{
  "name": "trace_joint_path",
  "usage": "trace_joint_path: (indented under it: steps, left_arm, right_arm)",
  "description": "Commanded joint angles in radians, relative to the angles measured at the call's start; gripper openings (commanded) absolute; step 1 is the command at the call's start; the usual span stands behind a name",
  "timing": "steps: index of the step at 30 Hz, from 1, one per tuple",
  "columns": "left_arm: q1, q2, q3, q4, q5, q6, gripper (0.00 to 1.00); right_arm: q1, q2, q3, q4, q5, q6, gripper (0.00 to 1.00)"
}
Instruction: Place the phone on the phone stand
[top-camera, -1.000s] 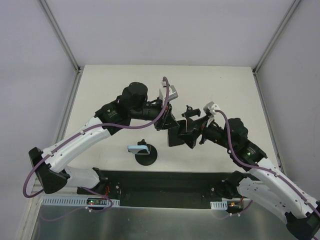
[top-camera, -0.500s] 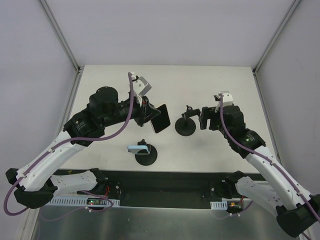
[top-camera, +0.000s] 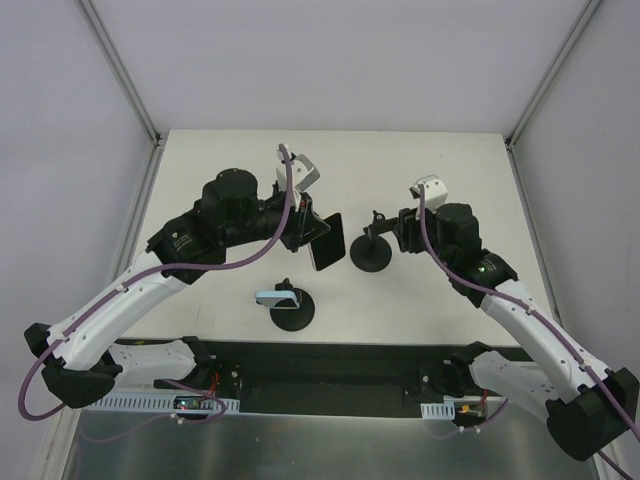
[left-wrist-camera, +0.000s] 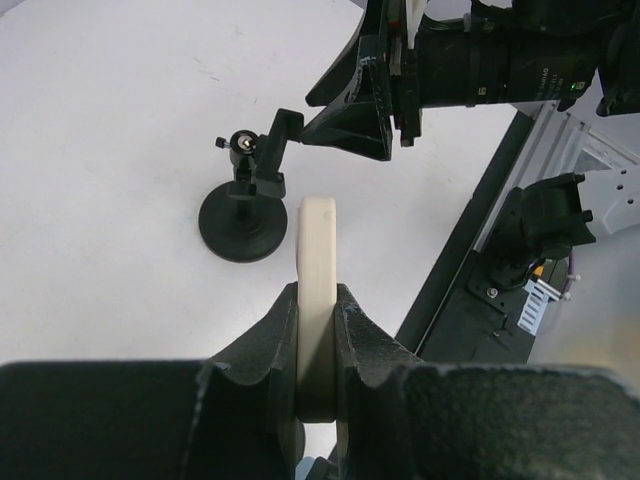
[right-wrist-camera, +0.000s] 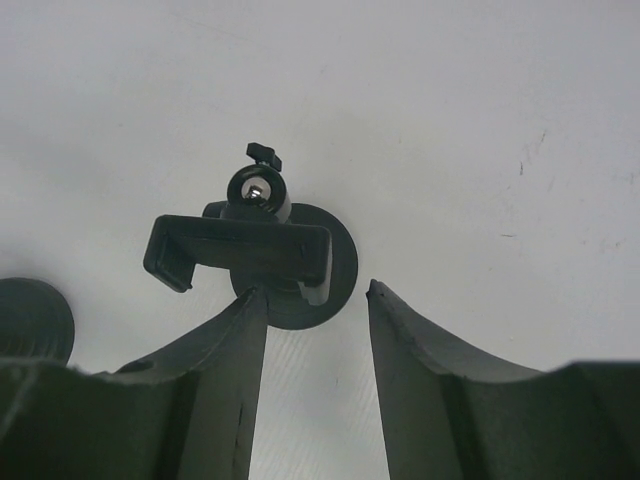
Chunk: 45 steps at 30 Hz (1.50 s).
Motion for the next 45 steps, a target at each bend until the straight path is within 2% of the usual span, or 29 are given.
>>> trace_joint_path:
  steps: [1,5,12,15,16,17,19,23,25,27,29,30,32,34,37,45]
  left_arm:
    - [0.003,-0.013,0.029,0.102,0.021,-0.003,0.0]
    - [0.003,-0.009,0.017,0.127,0.073,0.009,0.0]
    - [0.003,0.019,0.032,0.162,0.143,0.012,0.0]
    - [0.003,0.035,0.029,0.185,0.149,0.012,0.0]
    - [0.003,0.04,0.02,0.219,0.159,0.013,0.0]
    - [0.003,0.045,0.011,0.24,0.18,0.016,0.0]
    - [0.003,0.059,-0.028,0.333,0.212,0.035,0.0]
    - [0.006,0.088,-0.108,0.533,0.387,0.169,0.0]
    - [0.024,0.129,-0.112,0.597,0.489,0.171,0.0]
    - [0.082,0.193,-0.117,0.751,0.664,0.115,0.0]
    - [0.125,0.239,-0.14,0.879,0.766,-0.033,0.0]
    - [0.159,0.281,-0.157,1.067,0.819,-0.078,0.0]
    - [0.173,0.31,-0.201,1.2,0.889,-0.117,0.0]
    - [0.175,0.351,-0.172,1.189,0.913,-0.067,0.0]
    - [0.175,0.42,-0.082,1.075,0.955,0.024,0.0]
    - [0.178,0.568,0.01,1.067,1.031,0.021,0.0]
  right_arm:
    - [-0.005,0.016,-0.007,0.11,-0.062,-0.033,0.47]
    - [-0.005,0.048,-0.008,0.126,-0.056,-0.045,0.44]
    - [-0.005,0.054,-0.034,0.176,-0.062,-0.061,0.29]
    - [-0.003,0.054,-0.036,0.176,-0.062,-0.068,0.11]
    - [-0.003,0.053,-0.037,0.176,-0.062,-0.073,0.02]
    - [-0.005,0.054,-0.039,0.174,-0.06,-0.073,0.01]
    - [-0.005,0.044,-0.043,0.176,-0.057,-0.067,0.01]
    - [-0.003,0.027,-0.053,0.216,-0.076,-0.062,0.01]
    - [-0.003,0.019,-0.05,0.219,-0.114,-0.056,0.01]
    - [-0.005,0.017,-0.05,0.225,-0.134,-0.061,0.01]
    - [-0.006,0.016,-0.057,0.231,-0.142,-0.058,0.01]
    - [-0.011,0.017,-0.062,0.237,-0.148,-0.055,0.0]
    - [-0.014,0.014,-0.077,0.263,-0.18,-0.046,0.01]
    - [-0.02,0.017,-0.083,0.283,-0.217,-0.032,0.01]
    - [-0.025,0.019,-0.076,0.286,-0.247,-0.033,0.0]
    - [-0.043,0.014,-0.034,0.245,-0.307,-0.052,0.0]
